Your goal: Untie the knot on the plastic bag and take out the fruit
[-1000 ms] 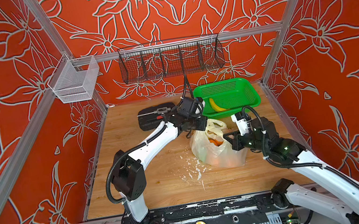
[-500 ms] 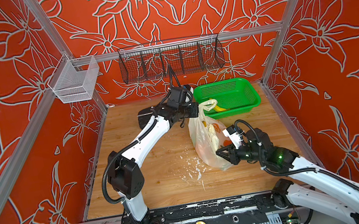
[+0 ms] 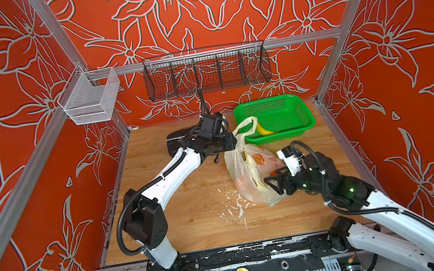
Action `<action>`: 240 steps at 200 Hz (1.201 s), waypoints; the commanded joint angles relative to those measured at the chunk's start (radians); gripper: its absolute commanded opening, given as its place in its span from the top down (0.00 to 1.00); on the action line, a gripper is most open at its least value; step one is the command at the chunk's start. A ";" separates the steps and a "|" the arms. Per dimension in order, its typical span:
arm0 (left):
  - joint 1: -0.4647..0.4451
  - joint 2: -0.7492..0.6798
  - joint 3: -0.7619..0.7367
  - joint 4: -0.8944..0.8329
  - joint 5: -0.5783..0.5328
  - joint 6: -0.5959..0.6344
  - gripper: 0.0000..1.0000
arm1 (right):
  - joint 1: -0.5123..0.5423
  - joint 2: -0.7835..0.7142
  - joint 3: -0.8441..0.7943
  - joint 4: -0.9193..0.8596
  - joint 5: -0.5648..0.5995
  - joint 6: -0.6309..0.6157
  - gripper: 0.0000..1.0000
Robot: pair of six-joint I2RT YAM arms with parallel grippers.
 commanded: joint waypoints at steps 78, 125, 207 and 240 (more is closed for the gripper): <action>-0.104 -0.116 -0.166 0.039 0.023 -0.216 0.47 | -0.008 0.387 0.397 -0.162 0.032 0.015 0.22; -0.106 -0.027 -0.116 0.041 0.032 -0.187 0.46 | -0.012 0.577 0.458 -0.166 -0.004 0.037 0.29; -0.106 -0.001 -0.107 0.012 0.045 -0.164 0.85 | -0.036 0.569 0.439 -0.134 -0.134 0.015 0.92; -0.104 0.016 -0.095 0.018 0.032 -0.156 1.00 | -0.034 0.396 0.328 -0.063 -0.269 0.040 0.91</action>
